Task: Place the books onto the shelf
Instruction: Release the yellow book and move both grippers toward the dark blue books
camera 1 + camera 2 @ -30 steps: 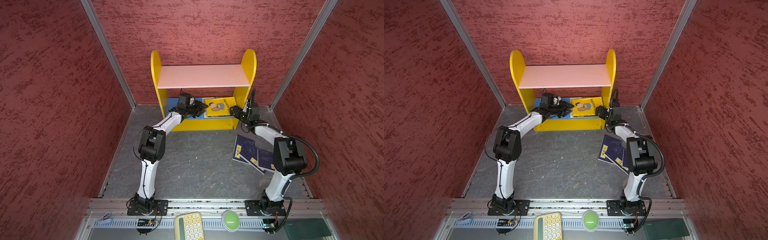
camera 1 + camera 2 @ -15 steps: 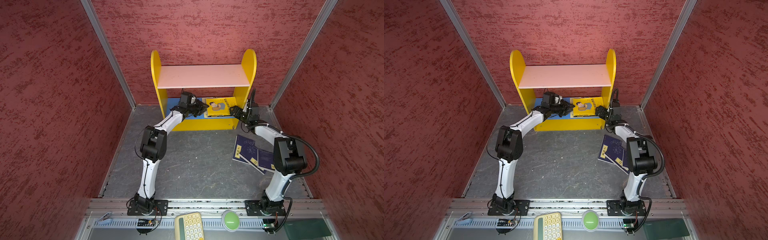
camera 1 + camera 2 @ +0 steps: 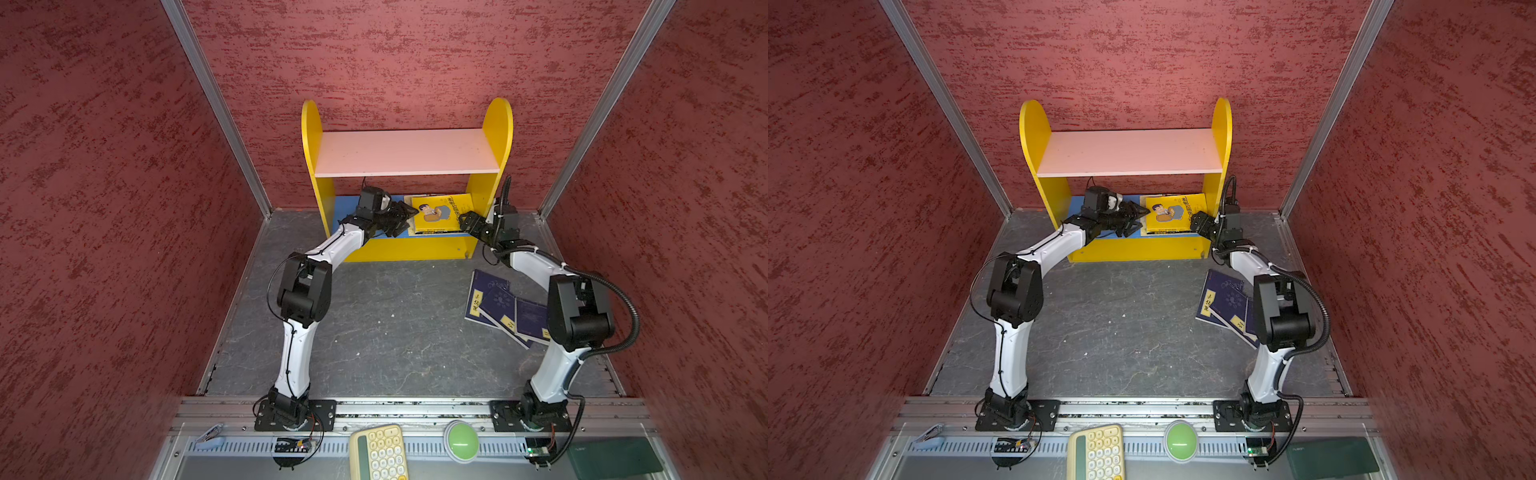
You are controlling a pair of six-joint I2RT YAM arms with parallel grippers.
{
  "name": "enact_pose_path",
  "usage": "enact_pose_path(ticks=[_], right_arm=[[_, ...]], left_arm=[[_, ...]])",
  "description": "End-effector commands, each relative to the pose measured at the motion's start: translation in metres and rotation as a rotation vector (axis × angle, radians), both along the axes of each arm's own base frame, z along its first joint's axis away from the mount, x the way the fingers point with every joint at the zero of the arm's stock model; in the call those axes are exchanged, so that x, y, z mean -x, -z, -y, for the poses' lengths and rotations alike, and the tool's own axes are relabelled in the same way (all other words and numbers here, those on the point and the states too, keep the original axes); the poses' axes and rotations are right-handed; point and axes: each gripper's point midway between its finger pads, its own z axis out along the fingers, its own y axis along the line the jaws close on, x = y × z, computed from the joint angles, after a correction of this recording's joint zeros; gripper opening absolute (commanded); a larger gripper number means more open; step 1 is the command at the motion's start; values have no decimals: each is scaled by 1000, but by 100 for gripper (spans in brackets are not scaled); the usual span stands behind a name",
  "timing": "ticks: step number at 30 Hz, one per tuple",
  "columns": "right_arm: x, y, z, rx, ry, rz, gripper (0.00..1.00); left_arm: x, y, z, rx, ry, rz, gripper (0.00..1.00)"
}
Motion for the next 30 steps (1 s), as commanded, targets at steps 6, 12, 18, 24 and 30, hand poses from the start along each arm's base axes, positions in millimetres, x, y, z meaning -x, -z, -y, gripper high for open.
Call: enact_pose_path(ticks=[6, 12, 18, 24, 30], right_arm=[[19, -53, 0, 16, -37, 96, 99], [54, -27, 8, 24, -7, 28, 99], [95, -5, 37, 21, 156, -19, 99], [125, 36, 68, -11, 291, -154, 99], [127, 93, 87, -79, 373, -366, 99]], left_arm=[[17, -52, -28, -1, -19, 176, 78], [54, -53, -9, -10, 80, 239, 83], [97, -40, 12, -83, 165, 265, 87], [137, -20, 35, -217, 272, 289, 88], [153, 3, 61, -313, 383, 283, 87]])
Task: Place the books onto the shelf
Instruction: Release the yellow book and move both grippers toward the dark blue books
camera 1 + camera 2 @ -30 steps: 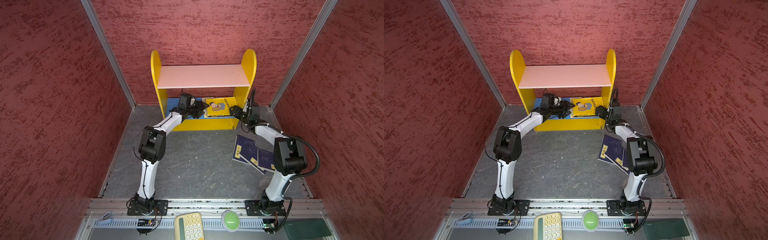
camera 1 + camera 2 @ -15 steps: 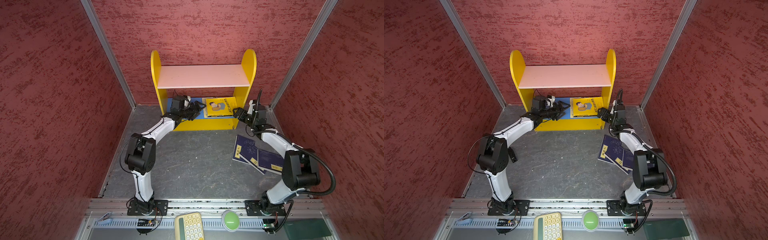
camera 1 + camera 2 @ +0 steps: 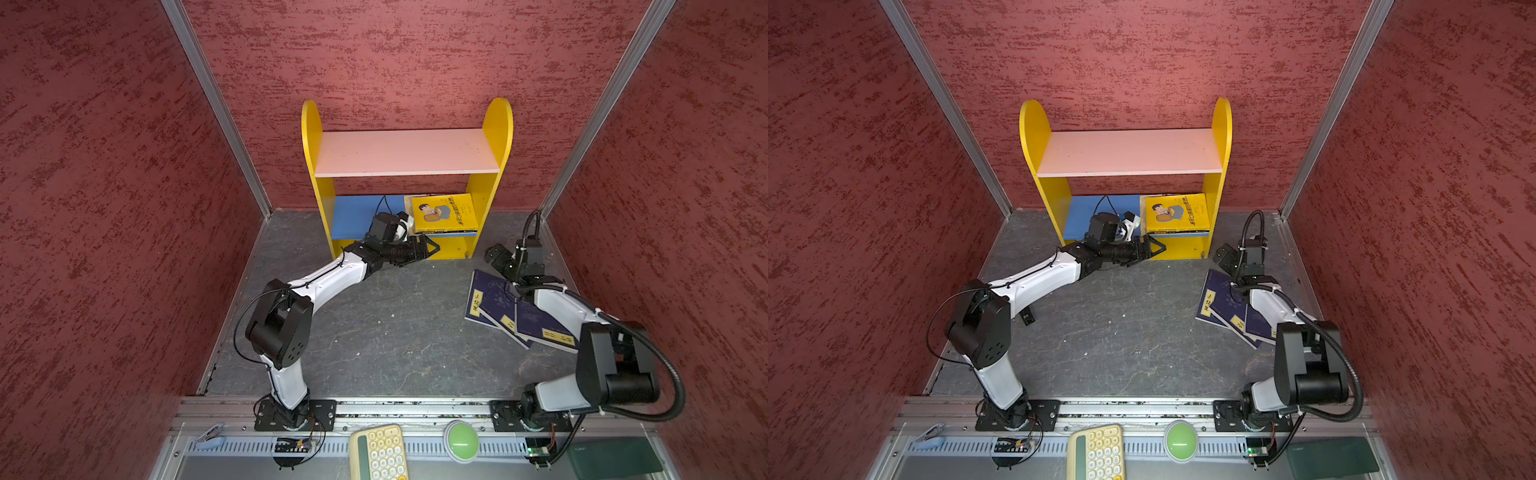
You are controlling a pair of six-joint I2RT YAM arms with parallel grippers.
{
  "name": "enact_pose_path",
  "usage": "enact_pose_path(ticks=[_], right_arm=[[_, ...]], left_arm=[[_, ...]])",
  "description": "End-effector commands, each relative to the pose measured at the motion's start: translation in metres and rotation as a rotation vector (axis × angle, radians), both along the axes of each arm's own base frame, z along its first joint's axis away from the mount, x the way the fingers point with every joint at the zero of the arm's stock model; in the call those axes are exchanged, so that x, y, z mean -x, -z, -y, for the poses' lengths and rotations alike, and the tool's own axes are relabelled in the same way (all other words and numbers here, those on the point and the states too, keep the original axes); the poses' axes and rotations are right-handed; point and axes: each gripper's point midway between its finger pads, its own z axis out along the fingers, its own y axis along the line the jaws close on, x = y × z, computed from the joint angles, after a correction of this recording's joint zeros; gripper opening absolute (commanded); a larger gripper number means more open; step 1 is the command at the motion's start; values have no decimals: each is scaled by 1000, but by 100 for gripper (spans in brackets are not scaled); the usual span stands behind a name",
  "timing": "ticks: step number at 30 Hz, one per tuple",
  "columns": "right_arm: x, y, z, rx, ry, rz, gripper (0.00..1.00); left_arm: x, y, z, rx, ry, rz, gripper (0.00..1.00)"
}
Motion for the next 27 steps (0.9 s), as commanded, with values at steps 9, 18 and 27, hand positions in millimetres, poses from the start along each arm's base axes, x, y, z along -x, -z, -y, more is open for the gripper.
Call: enact_pose_path(ticks=[9, 18, 27], right_arm=[[-17, 38, 28, 26, 78, -171, 99], [2, 67, 42, 87, 122, -325, 99], [6, 93, 22, 12, 18, -366, 99]], left_arm=[[24, 49, 48, -291, 165, 81, 88], [29, 83, 85, -354, 230, 32, 88], [50, 113, 102, -391, 252, -37, 87]])
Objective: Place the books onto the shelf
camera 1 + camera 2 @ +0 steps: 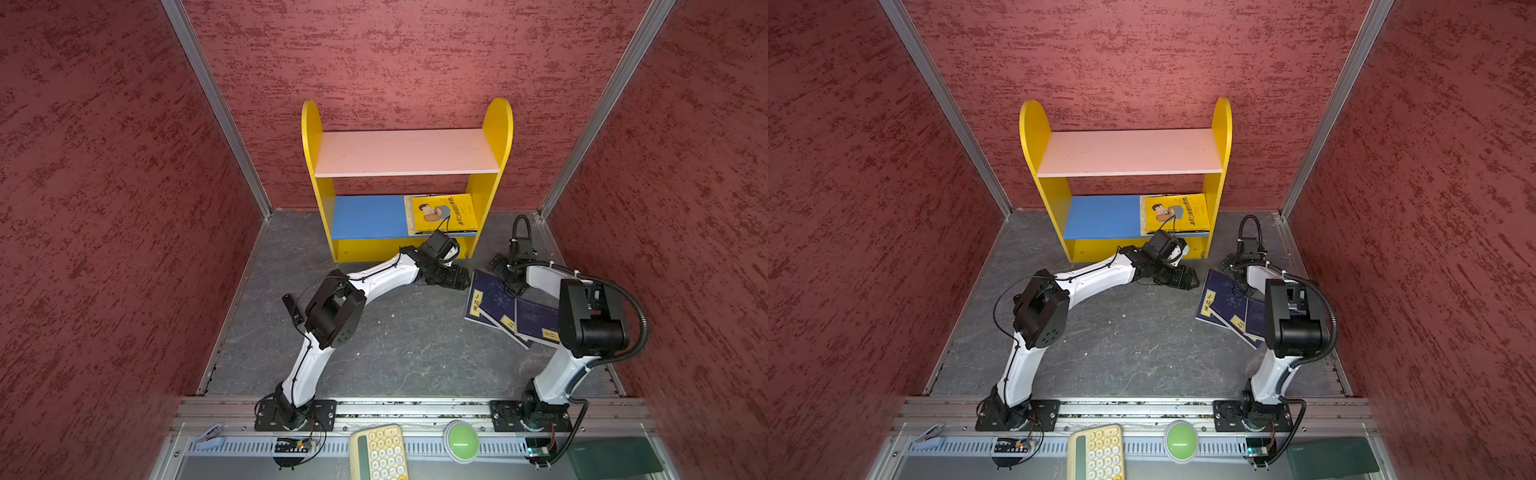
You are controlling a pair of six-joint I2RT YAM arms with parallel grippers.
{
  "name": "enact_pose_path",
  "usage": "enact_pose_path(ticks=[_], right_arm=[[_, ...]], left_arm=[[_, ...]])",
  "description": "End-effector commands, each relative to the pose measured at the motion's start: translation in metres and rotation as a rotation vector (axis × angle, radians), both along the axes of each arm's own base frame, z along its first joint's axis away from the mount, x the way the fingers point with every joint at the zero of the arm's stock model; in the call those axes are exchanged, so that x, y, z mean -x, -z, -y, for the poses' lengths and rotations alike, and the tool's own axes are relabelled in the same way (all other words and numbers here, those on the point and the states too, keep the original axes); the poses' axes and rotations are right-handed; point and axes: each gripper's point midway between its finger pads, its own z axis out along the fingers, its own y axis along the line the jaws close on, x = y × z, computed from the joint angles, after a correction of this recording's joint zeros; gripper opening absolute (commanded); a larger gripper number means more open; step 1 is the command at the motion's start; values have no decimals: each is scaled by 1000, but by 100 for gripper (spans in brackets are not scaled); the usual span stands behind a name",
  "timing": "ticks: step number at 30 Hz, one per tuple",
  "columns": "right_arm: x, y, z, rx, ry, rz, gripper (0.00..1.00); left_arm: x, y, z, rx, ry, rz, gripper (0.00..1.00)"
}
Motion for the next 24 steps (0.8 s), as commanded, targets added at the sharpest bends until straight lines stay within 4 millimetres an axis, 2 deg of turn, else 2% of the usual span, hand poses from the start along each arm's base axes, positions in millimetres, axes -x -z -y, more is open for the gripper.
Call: enact_pose_path(ticks=[1, 6, 11, 15, 19, 24], right_arm=[[10, 22, -8, -45, -36, -61, 99], [16, 28, -24, -98, -117, -23, 99], [12, 16, -49, -214, -204, 81, 97], [13, 6, -71, -306, -250, 141, 96], [15, 4, -99, -342, -316, 150, 94], [22, 4, -129, -387, -358, 155, 93]], left_arm=[[12, 16, 6, -34, -2, -36, 87], [18, 30, 5, -45, -37, -70, 88], [16, 48, -2, -80, -106, -108, 87], [15, 54, 0, -79, -129, -133, 85], [13, 62, -3, -90, -168, -153, 79], [11, 76, -17, -127, -246, -187, 66]])
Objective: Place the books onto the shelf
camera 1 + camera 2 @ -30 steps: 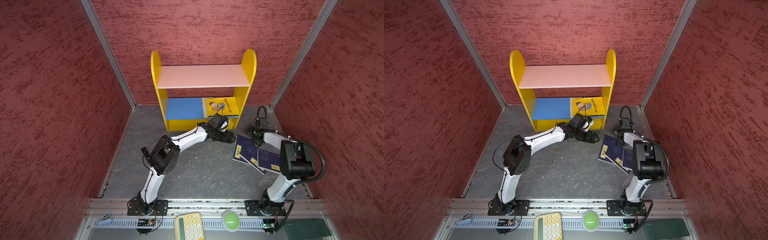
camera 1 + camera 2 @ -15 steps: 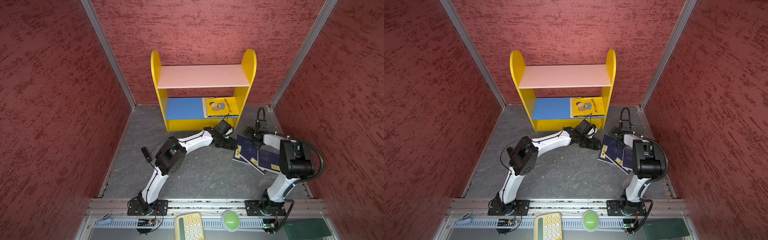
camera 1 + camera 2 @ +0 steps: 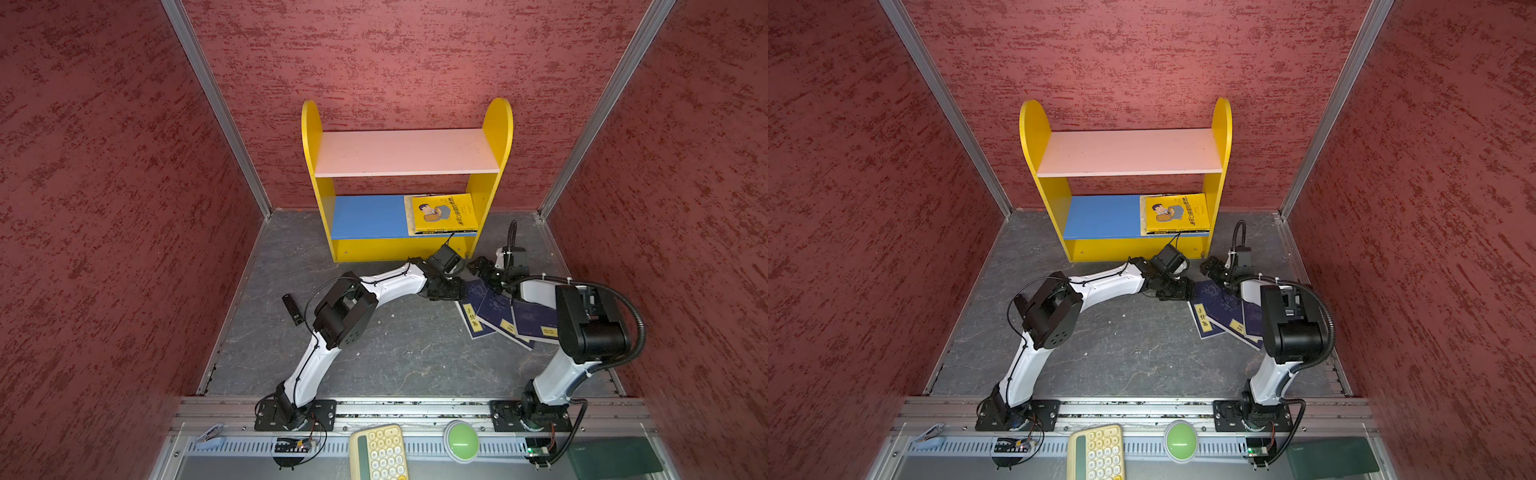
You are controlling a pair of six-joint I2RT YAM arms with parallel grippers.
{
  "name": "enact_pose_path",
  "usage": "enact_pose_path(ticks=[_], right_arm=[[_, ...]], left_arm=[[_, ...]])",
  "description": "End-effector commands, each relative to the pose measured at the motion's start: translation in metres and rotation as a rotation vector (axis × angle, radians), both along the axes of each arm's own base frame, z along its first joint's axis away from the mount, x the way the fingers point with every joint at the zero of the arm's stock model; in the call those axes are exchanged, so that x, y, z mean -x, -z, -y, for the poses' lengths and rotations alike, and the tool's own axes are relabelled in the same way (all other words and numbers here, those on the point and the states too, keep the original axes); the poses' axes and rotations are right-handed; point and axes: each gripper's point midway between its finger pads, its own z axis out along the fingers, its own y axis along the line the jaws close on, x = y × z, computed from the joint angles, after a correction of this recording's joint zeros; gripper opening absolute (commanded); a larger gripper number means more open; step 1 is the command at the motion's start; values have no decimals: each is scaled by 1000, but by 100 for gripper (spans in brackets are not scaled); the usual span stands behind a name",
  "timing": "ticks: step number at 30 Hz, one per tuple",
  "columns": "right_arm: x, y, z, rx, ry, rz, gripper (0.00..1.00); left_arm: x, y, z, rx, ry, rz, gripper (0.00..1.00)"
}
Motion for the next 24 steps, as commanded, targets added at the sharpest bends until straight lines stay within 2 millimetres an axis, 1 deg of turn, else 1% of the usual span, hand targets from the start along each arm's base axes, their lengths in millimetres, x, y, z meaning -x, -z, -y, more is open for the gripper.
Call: enact_pose_path(ticks=[1, 4, 8, 11, 15, 18, 20, 21, 24], right_arm=[[23, 19, -27, -83, -45, -87, 93], [27, 17, -40, -110, -68, -82, 93], [29, 7, -60, -138, -128, -56, 93], [28, -8, -62, -124, -140, -17, 92], [31, -32, -50, -45, -118, 36, 94], [38, -40, -30, 60, -58, 32, 97], [46, -43, -15, 117, -4, 17, 99], [51, -50, -6, 136, 32, 16, 99], [72, -46, 15, 181, 127, -56, 99]], left_arm=[[-3, 26, -15, -58, -83, -36, 63], [-2, 31, -26, -86, -124, -46, 56], [4, 31, -36, -97, -150, -40, 52], [10, 33, -41, -103, -155, -36, 50], [18, 30, -45, -115, -148, -21, 50], [23, 26, -45, -122, -127, 3, 50], [24, 24, -44, -122, -112, 14, 50], [25, 22, -44, -120, -102, 18, 50], [21, 14, -41, -109, -68, 42, 50]])
